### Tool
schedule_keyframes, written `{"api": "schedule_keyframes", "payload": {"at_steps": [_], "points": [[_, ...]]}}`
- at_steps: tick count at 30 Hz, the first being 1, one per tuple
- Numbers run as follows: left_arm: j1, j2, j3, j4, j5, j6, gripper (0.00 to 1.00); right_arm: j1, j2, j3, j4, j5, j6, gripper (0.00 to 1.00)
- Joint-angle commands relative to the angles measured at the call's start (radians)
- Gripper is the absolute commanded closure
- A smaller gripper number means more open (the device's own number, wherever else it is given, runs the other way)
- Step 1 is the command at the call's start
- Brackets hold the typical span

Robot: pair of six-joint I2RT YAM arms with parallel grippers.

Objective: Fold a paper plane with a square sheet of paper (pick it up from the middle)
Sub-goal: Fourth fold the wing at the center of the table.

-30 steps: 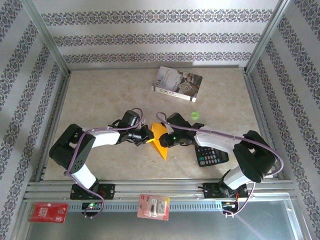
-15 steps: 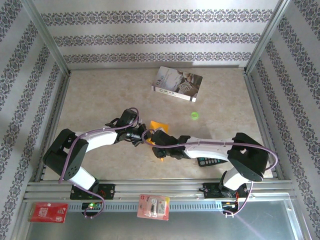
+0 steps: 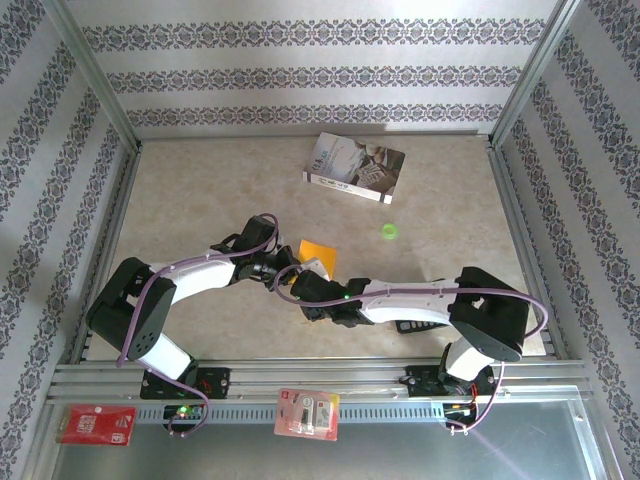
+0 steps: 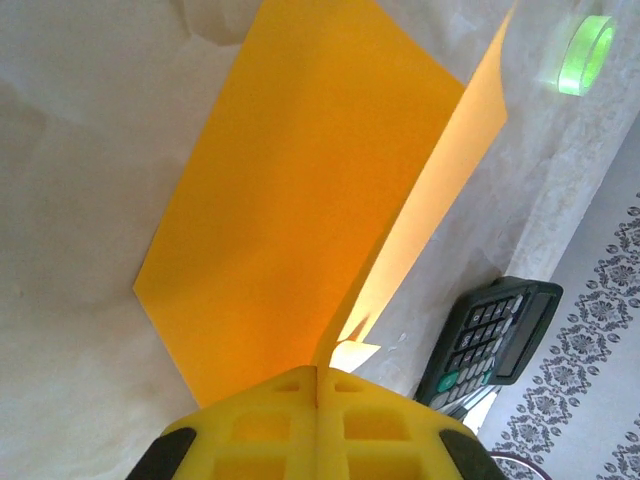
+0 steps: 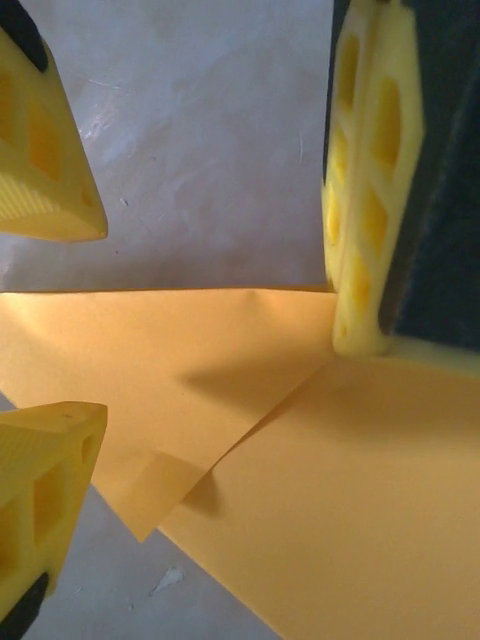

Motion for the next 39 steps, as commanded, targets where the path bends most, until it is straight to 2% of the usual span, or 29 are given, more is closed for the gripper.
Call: {"api": "schedule_keyframes", "payload": {"at_steps": [1,7,14,21,37,39], "points": [[-0.007,0.003,0.008,-0.029,-0.023,0.0,1.0,0.022,-0.047,-0.008,-0.027,0.05,0.027,0.52],[-0.007,-0.006,-0.045,0.088,0.002,-0.11,1.0,0.065,0.03,0.055,-0.078,0.149,0.052,0.52],[-0.008,0.02,-0.054,0.118,0.027,-0.133,1.0,0.098,0.129,0.138,-0.157,0.242,0.076,0.6],[-0.007,0.025,-0.062,0.137,0.03,-0.144,1.0,0.103,0.194,0.194,-0.237,0.307,0.105,0.62],[-0.007,0.027,-0.066,0.135,0.034,-0.139,1.0,0.106,0.264,0.232,-0.269,0.337,0.096,0.64],[-0.008,0.025,-0.067,0.136,0.035,-0.138,1.0,0.106,0.268,0.234,-0.272,0.344,0.095,0.67]]}}
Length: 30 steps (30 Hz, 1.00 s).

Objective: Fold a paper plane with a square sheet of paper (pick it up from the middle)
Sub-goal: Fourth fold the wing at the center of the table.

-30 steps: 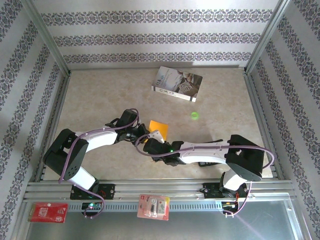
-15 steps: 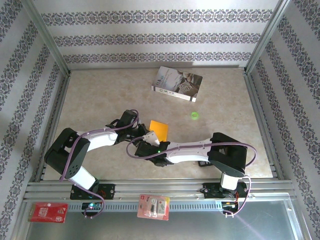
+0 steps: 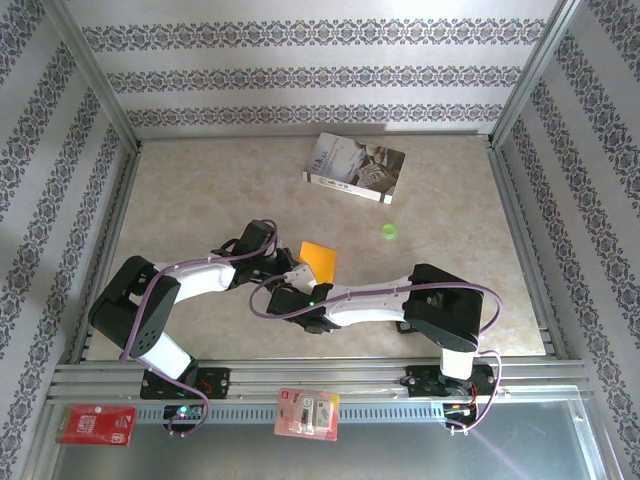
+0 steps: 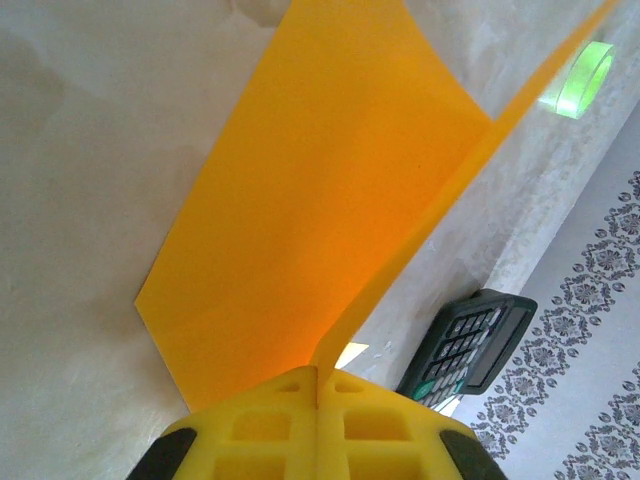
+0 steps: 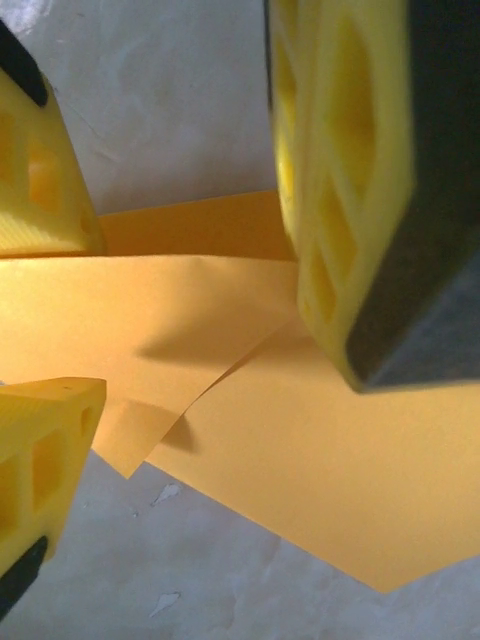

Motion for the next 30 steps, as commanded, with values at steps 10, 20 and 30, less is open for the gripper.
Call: {"api": "schedule_keyframes", "payload": {"at_steps": [10,20,30], "points": [[-0.007,0.012,-0.017,0.026,0.015,-0.009,1.0,0.007,0.019,0.02,-0.036,0.062,0.001,0.76],[-0.007,0.007,-0.01,0.002,0.014,0.009,1.0,0.006,0.013,0.005,-0.05,0.083,0.002,0.8],[-0.008,0.002,-0.013,-0.011,0.017,0.021,1.0,0.005,0.015,-0.006,-0.054,0.089,-0.001,0.75]]}}
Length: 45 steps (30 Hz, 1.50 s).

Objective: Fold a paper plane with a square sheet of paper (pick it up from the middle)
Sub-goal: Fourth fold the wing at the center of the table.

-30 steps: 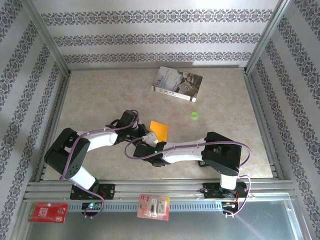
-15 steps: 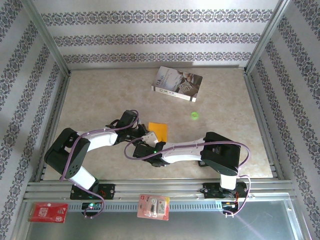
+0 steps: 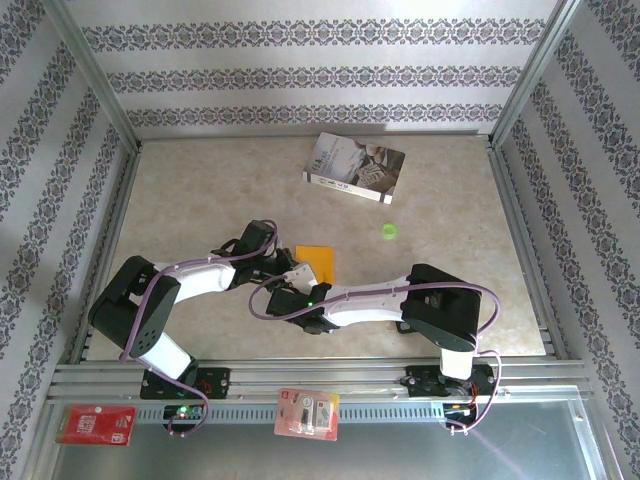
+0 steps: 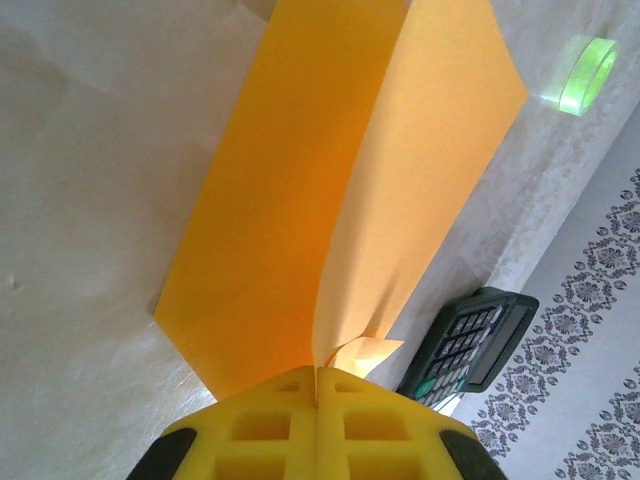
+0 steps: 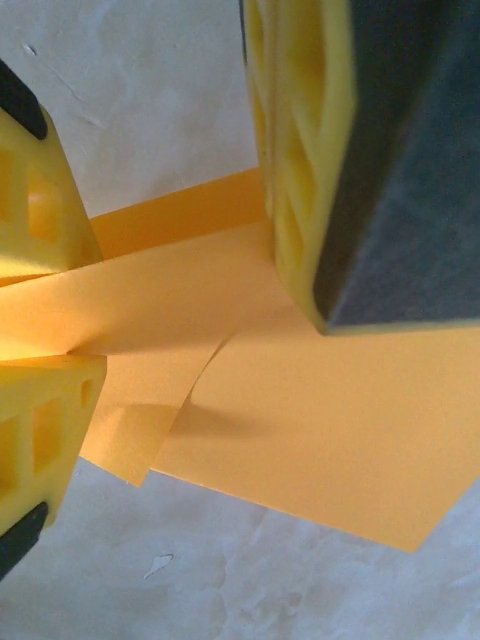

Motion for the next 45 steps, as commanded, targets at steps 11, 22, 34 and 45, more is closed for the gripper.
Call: {"api": "schedule_keyframes", "payload": {"at_steps": [11,22,34,45], "points": [[-0.007,0.003,-0.009,-0.016,0.014,0.024,1.0,-0.003,0.011,-0.016,-0.035,0.045,-0.006,0.77],[-0.007,0.006,-0.014,-0.014,0.014,0.028,1.0,-0.005,-0.002,-0.027,-0.034,0.054,-0.011,0.87],[-0.007,-0.025,-0.032,-0.032,-0.014,0.042,1.0,-0.012,-0.038,-0.059,0.012,0.063,-0.063,1.0],[0.039,-0.155,0.003,-0.191,-0.103,0.152,0.64,-0.069,-0.209,-0.242,0.305,-0.147,-0.214,1.0]]}}
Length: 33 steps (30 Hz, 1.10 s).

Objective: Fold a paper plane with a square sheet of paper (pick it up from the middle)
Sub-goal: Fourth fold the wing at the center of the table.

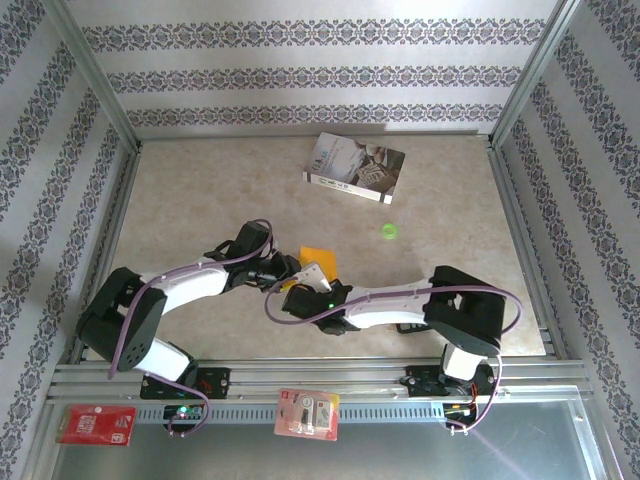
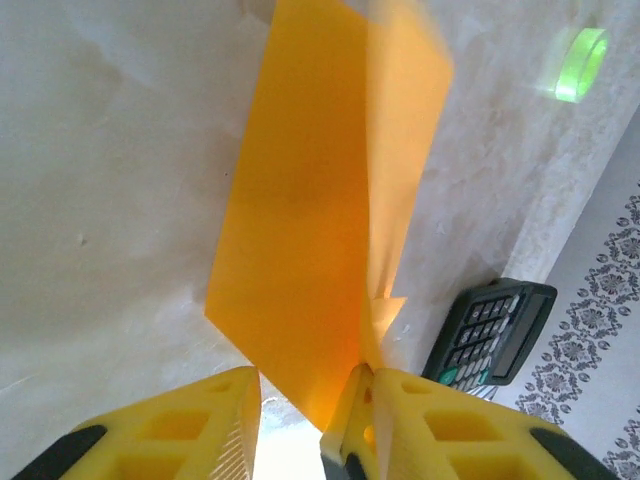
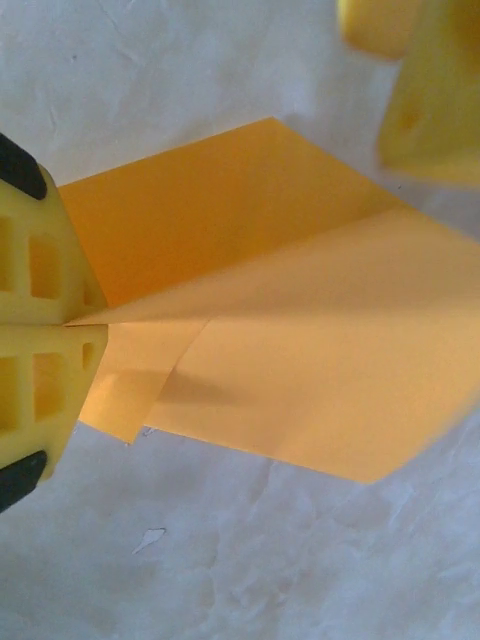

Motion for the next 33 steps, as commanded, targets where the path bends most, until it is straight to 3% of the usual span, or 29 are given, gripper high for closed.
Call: {"api": "schedule_keyframes", "payload": {"at_steps": [1,10,20,33], "points": [[0.039,-0.065,0.02,-0.103,-0.055,0.068,0.63,-0.032,-0.073,-0.068,0.152,-0.132,-0.068,1.0],[0.059,-0.17,-0.033,-0.101,-0.101,0.087,0.65,-0.111,-0.158,-0.228,0.405,-0.403,0.013,1.0],[0.012,-0.135,-0.1,0.056,-0.07,0.037,0.67,-0.206,-0.22,-0.381,0.617,-0.575,0.142,1.0],[-0.101,0.011,-0.051,0.194,-0.082,0.009,0.77,-0.262,-0.244,-0.517,0.841,-0.614,0.281,1.0]]}}
